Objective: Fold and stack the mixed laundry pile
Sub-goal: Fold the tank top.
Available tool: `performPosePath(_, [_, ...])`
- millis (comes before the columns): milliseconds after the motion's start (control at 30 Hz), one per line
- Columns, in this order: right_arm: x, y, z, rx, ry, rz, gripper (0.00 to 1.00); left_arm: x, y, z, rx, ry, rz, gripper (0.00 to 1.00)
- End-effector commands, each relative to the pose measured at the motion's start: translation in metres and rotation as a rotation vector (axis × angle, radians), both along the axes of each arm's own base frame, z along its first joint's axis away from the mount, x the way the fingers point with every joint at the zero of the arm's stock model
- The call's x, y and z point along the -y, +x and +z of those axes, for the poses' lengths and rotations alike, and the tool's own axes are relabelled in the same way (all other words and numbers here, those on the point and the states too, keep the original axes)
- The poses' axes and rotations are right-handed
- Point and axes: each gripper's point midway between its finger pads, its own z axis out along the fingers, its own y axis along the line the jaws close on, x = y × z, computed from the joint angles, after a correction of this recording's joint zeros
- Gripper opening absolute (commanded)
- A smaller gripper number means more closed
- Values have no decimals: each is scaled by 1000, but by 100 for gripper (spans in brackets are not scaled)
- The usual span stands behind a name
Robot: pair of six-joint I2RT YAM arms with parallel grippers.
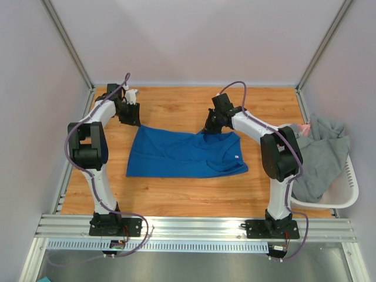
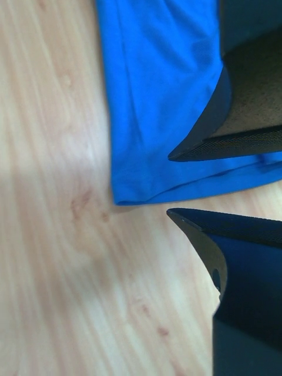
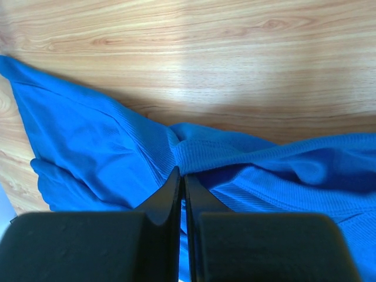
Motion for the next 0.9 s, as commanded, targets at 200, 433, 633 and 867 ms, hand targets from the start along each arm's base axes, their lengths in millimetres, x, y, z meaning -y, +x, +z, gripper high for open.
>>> performPosePath(200, [-8, 16, 5, 42, 17, 3, 0, 4, 23, -16, -13, 11, 45, 43])
performPosePath(433, [-8, 19, 5, 43, 14, 4, 0, 4, 28, -24, -22, 25, 59, 41])
performPosePath(633, [-8, 18, 3, 37, 14, 3, 0, 3, 31, -33, -40, 29, 79, 40])
performPosePath(867, [-8, 17, 3, 38, 10, 3, 0, 24, 24, -37, -68, 10, 20, 7])
